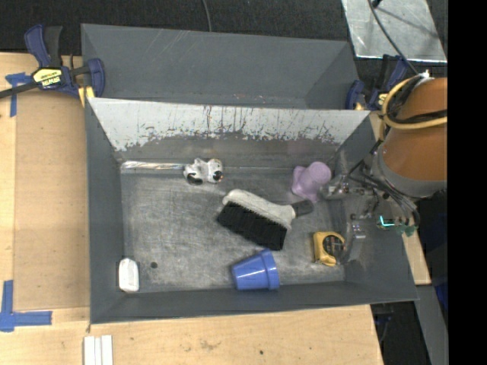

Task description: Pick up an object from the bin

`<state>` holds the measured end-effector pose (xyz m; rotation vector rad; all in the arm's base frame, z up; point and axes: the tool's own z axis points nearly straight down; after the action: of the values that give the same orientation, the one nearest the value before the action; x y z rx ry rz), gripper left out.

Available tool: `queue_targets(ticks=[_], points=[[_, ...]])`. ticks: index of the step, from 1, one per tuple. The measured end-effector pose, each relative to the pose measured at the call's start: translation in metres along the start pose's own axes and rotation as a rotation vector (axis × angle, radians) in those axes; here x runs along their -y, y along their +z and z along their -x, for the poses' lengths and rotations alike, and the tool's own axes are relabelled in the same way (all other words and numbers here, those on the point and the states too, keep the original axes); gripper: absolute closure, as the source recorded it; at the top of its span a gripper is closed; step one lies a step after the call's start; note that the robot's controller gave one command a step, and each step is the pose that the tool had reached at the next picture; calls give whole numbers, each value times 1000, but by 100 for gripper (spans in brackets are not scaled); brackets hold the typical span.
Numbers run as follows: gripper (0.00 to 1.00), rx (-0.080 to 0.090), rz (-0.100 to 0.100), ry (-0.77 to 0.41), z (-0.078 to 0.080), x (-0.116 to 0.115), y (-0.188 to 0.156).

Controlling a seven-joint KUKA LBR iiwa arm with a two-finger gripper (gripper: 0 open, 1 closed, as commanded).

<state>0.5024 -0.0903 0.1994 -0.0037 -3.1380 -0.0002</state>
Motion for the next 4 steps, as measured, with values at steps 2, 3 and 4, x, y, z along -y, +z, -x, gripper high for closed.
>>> queue_targets(ticks=[2, 3, 4], points=[[0, 12, -2, -77, 15, 14, 40], [100, 7, -2, -128, 25, 49, 124], [100, 7, -2, -129, 25, 49, 124]])
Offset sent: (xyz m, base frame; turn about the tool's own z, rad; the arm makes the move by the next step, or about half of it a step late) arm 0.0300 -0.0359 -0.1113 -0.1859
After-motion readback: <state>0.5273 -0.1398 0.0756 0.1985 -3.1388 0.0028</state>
